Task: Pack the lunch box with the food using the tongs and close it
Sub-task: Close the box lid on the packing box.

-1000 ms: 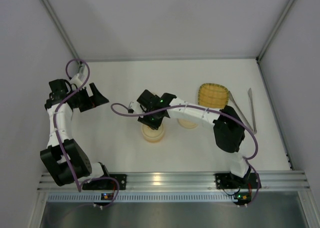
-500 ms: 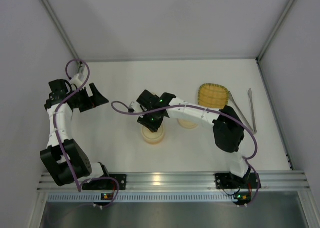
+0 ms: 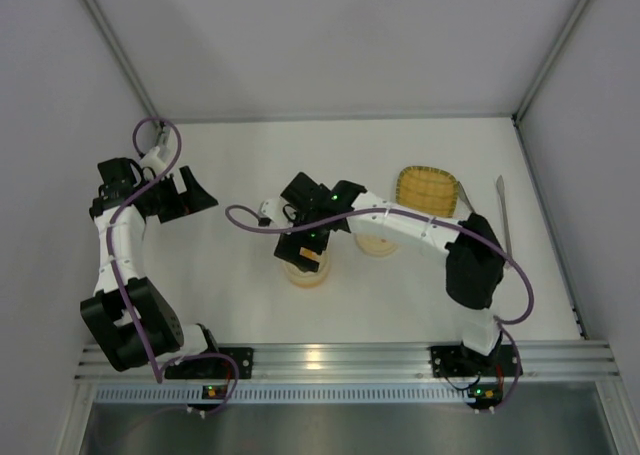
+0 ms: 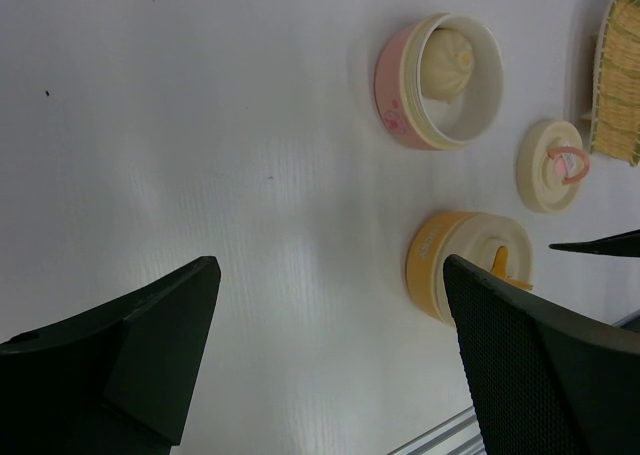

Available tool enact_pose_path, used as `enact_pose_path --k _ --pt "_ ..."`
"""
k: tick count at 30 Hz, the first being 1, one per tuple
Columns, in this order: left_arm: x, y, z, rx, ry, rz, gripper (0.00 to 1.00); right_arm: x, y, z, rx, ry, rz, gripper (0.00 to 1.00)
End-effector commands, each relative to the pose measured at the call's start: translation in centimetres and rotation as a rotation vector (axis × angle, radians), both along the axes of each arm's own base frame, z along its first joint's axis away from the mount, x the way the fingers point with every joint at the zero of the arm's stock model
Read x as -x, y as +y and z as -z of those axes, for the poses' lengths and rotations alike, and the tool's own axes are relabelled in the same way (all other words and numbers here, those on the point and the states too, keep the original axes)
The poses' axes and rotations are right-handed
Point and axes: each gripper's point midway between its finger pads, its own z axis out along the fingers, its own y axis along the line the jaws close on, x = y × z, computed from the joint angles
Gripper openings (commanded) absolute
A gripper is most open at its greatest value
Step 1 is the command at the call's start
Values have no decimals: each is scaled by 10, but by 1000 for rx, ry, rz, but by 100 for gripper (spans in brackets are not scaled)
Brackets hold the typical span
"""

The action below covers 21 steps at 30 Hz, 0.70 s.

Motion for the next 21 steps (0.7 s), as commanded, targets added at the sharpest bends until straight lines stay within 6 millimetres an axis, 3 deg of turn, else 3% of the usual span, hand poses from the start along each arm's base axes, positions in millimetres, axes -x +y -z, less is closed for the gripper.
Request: enact_pose_path --k 1,2,5,10,12,13,16,18,19,21 --pt "2 -3 -16 -33 -94 62 98 -5 -3 -54 -138 -131 -146 93" --pt "3 -3 -17 -40 -98 65 98 -6 -2 -66 -180 -173 -186 93" --pt "5 -3 -17 -62 -112 80 99 0 -5 -75 -236 -202 -301 93" --pt "7 -4 -16 -59 -103 103 98 13 -14 -76 -306 -272 -548 84" --pt "6 -5 -17 -49 -98 103 98 5 -12 -84 -289 -277 -528 83" --pt "6 -5 -16 -46 -91 100 98 2 -9 -68 -244 -208 -484 84" --pt "5 -5 -15 -42 -89 91 98 -8 -6 -66 -176 -136 -366 82" --pt "4 -4 -13 -45 -89 87 98 -6 -9 -51 -154 -96 -315 81" --pt "4 -4 -13 -47 -91 87 98 -12 -4 -59 -194 -149 -298 81" --pt "4 -2 -12 -46 -83 81 98 -18 -3 -56 -195 -154 -209 77"
